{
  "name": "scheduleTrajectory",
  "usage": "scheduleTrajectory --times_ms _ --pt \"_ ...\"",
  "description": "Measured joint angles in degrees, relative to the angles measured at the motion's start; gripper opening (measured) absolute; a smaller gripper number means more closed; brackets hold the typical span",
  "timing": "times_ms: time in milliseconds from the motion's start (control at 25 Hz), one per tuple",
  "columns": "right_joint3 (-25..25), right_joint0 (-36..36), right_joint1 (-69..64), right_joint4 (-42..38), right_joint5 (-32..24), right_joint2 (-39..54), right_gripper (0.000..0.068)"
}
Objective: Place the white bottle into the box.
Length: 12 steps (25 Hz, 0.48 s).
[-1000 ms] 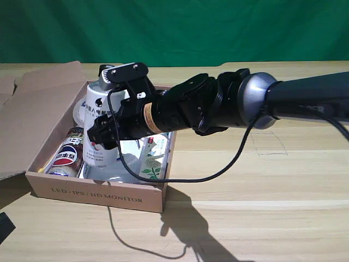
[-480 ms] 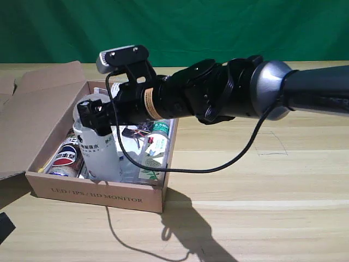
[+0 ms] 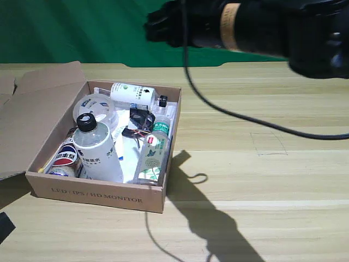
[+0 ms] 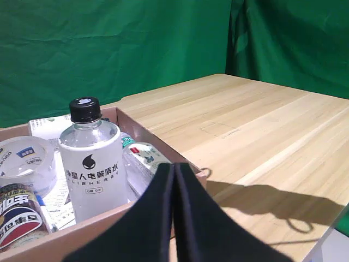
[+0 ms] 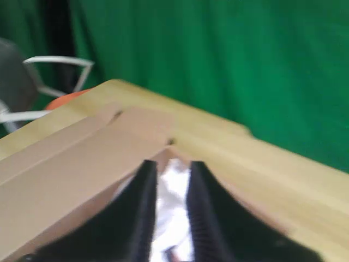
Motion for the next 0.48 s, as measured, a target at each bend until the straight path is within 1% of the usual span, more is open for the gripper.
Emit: scheduleTrajectory --times_ms 80,160,280,360,480 --pt "0.1 -4.7 -4.4 -0.5 -0.1 3.5 0.0035" --pt "0.1 -9.3 -9.4 -2.6 -0.6 7.2 0.0011" --pt "0.1 -13.3 -17.3 -4.6 -2.6 12.1 0.0004" --pt "0.0 -15.6 -23.7 -4.9 -3.9 15.6 0.0004" --pt "0.0 -18.6 -33.3 -4.1 -4.6 20.4 0.0004"
